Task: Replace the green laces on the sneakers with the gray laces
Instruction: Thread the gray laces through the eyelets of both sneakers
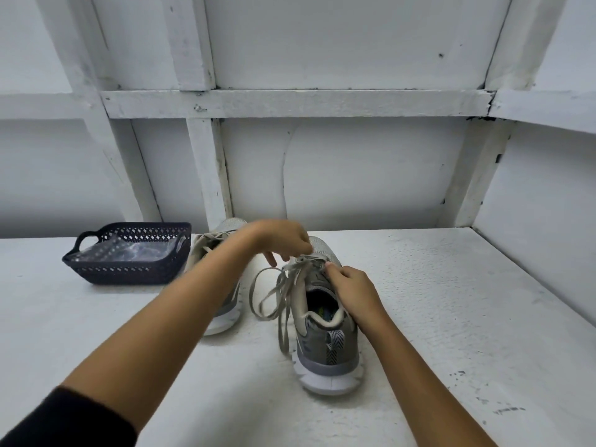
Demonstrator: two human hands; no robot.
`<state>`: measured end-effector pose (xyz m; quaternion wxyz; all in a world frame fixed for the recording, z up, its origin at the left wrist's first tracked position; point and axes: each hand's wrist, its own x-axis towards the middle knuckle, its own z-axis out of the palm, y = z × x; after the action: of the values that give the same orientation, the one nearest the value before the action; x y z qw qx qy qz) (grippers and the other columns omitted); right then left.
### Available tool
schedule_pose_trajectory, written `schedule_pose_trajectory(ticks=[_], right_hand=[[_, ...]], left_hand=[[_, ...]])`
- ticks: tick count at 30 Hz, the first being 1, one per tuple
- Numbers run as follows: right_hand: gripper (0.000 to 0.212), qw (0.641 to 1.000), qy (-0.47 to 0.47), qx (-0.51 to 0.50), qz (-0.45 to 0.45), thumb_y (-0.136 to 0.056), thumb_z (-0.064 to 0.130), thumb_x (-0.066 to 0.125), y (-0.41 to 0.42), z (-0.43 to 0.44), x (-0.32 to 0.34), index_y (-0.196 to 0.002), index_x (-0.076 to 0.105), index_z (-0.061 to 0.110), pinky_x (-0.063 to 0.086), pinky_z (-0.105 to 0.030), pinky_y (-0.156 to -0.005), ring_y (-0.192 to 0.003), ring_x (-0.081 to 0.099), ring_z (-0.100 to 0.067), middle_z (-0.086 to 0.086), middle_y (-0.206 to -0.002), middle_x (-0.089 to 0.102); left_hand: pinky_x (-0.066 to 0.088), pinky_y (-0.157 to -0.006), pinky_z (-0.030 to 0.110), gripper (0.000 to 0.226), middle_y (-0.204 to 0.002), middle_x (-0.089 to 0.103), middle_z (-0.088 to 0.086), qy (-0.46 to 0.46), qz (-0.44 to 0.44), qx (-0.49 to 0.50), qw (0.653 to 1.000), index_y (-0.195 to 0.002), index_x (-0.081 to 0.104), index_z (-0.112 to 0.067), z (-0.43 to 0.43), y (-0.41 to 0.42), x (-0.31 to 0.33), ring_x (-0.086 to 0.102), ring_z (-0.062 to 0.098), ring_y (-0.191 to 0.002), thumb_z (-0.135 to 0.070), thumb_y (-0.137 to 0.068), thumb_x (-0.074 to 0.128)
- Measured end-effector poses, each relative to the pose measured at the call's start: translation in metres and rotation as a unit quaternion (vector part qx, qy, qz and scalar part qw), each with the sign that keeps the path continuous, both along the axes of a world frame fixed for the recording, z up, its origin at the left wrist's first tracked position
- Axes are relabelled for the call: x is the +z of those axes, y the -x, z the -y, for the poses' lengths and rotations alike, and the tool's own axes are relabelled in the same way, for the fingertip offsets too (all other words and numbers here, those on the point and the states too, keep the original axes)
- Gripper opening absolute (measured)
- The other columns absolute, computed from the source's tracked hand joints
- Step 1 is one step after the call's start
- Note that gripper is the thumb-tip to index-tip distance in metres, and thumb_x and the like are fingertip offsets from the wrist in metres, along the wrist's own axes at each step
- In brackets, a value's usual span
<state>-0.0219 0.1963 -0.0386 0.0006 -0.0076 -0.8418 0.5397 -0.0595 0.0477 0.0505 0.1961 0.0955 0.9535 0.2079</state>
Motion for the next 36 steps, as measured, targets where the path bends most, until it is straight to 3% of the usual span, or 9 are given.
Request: schedule_pose_trajectory(ticks=[3,7,14,18,22,26,29,32,36], right_hand=[[0.041,1.0,-0.004,0.0,-0.004,-0.094,0.039,0.047,0.0,0.0,0.0,-0.064,0.04,0.013,0.029,-0.03,-0.055,-0.06,0.038,-0.015,-0.001,-0.061,0.042],[0.043,1.0,-0.01,0.001,-0.006,-0.094,0.04,0.047,0.001,0.0,0.0,-0.062,0.04,0.012,0.029,-0.029,-0.055,-0.059,0.038,-0.014,-0.001,-0.059,0.042],[0.043,1.0,0.004,-0.002,-0.007,-0.094,0.037,0.046,0.001,-0.001,-0.001,-0.06,0.037,0.014,0.028,-0.029,-0.054,-0.059,0.037,-0.015,0.0,-0.058,0.04],[0.043,1.0,0.008,-0.003,-0.009,-0.095,0.038,0.046,0.002,-0.001,-0.002,-0.059,0.039,0.015,0.029,-0.027,-0.053,-0.059,0.039,-0.013,0.001,-0.059,0.042],[0.041,1.0,0.006,0.007,-0.006,-0.095,0.038,0.046,0.003,-0.002,-0.003,-0.062,0.045,0.014,0.031,-0.028,-0.054,-0.061,0.042,-0.013,0.0,-0.063,0.047],[0.03,0.999,-0.022,0.049,-0.008,-0.094,0.038,0.05,0.01,-0.005,-0.003,-0.115,0.059,0.02,0.046,-0.03,-0.082,-0.097,0.058,-0.016,-0.001,-0.105,0.061],[0.031,0.991,-0.062,0.103,-0.051,-0.094,0.029,0.051,0.015,-0.013,0.006,-0.125,0.055,0.032,0.046,-0.031,-0.092,-0.103,0.058,-0.015,0.0,-0.11,0.06],[0.029,0.976,-0.123,0.166,-0.075,-0.094,0.018,0.05,0.02,-0.019,0.021,-0.114,0.064,0.034,0.046,-0.024,-0.089,-0.104,0.057,-0.009,0.005,-0.11,0.063],[0.03,0.956,-0.196,0.21,-0.061,-0.091,0.009,0.048,0.028,-0.018,0.038,-0.097,0.07,0.029,0.045,-0.021,-0.082,-0.103,0.059,-0.01,0.009,-0.106,0.066]], left_hand=[[0.055,-0.063,0.031,0.024,-0.092,0.06,0.01,0.116,-0.034,-0.002,0.993,-0.084,0.06,-0.007,-0.026,0.008,-0.011,0.059,0.024,-0.086,-0.027,-0.089,0.049],[0.041,-0.064,0.031,0.027,-0.07,0.049,-0.001,0.214,-0.13,-0.005,0.968,-0.065,0.046,-0.014,-0.04,0.011,-0.023,0.053,0.024,-0.072,-0.027,-0.088,0.053],[0.035,-0.057,0.027,0.025,-0.06,0.044,0.001,0.136,-0.174,0.047,0.974,-0.059,0.042,-0.012,-0.03,0.019,-0.032,0.045,0.023,-0.063,-0.012,-0.081,0.053],[0.037,-0.056,0.027,0.017,-0.074,0.059,0.012,0.06,-0.145,0.053,0.986,-0.08,0.066,-0.002,-0.019,0.019,-0.029,0.049,0.026,-0.067,-0.006,-0.081,0.05],[0.036,-0.056,0.024,0.018,-0.064,0.055,0.005,-0.055,-0.112,0.053,0.991,-0.074,0.062,-0.01,-0.004,0.007,-0.024,0.047,0.018,-0.058,-0.013,-0.09,0.054],[0.044,-0.061,0.027,0.02,-0.058,0.049,0.001,-0.296,-0.017,0.078,0.952,-0.082,0.057,-0.006,0.017,-0.025,-0.017,0.054,0.009,-0.047,-0.017,-0.097,0.049],[0.047,-0.06,0.033,0.025,-0.059,0.054,0.005,-0.386,0.073,0.046,0.919,-0.09,0.057,-0.005,0.038,-0.05,-0.01,0.056,0.017,-0.047,-0.013,-0.101,0.036],[0.054,-0.052,0.029,0.026,-0.069,0.062,0.009,-0.364,0.163,-0.037,0.916,-0.099,0.058,-0.004,0.061,-0.07,-0.004,0.062,0.021,-0.052,0.0,-0.099,0.032],[0.058,-0.065,0.028,0.022,-0.09,0.067,0.007,-0.169,0.233,-0.112,0.951,-0.105,0.06,-0.013,0.068,-0.081,-0.011,0.069,0.019,-0.071,-0.001,-0.097,0.044]])
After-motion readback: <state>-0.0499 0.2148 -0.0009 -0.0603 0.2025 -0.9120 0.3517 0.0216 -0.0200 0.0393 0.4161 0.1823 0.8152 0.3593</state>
